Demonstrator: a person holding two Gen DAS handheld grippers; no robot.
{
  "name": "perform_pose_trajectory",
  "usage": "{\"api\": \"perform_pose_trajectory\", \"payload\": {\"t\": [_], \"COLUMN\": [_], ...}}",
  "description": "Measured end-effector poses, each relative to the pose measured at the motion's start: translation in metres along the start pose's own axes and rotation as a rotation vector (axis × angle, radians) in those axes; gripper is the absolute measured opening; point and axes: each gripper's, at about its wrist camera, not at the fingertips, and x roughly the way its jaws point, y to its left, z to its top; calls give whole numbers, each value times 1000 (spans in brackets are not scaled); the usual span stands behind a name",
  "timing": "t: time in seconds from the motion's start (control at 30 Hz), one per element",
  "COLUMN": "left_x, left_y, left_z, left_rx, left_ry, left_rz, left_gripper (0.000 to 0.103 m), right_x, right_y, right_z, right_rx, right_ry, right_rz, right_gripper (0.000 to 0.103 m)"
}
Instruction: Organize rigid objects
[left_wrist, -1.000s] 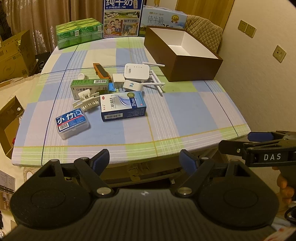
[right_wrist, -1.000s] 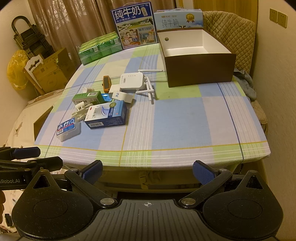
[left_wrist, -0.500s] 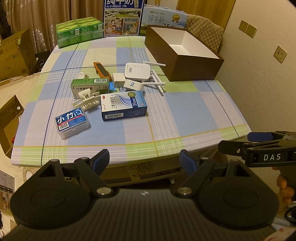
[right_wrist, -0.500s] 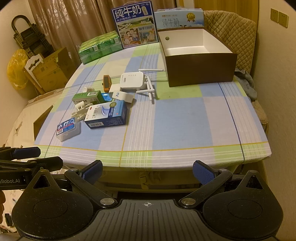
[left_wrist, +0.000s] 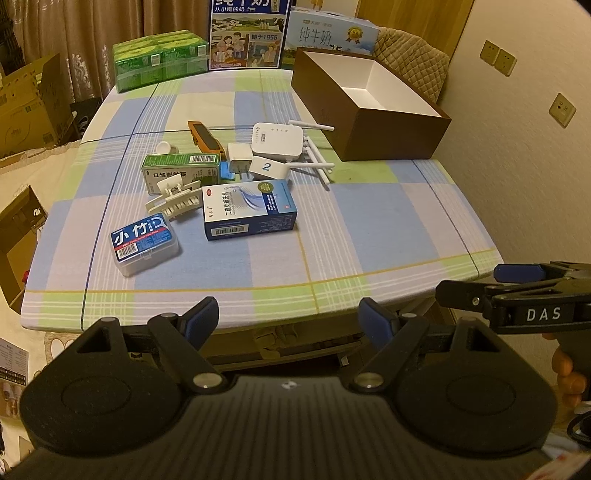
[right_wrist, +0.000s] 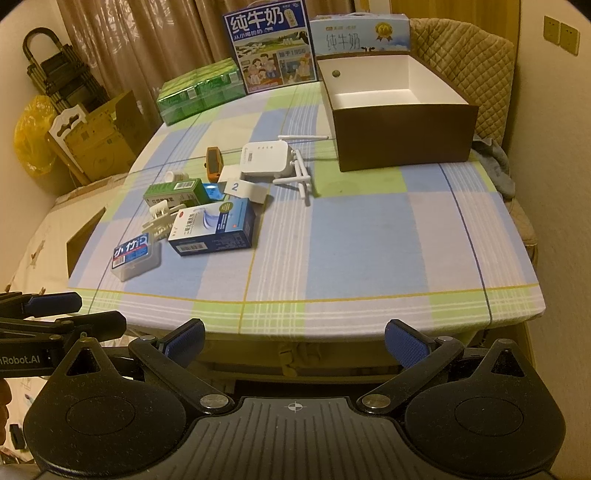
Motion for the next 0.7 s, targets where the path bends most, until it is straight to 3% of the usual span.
{"api": "perform_pose_trajectory", "payload": {"t": [0.7], "left_x": [9], "left_y": [9], "left_z": [9], "left_rx": [-11], "left_ry": [19], "left_rz": [7], "left_gripper": [80], "right_x": [15], "right_y": [2], "right_z": [12], "right_rx": [-5], "right_ry": [32], "right_rz": [8], "right_gripper": [101]}}
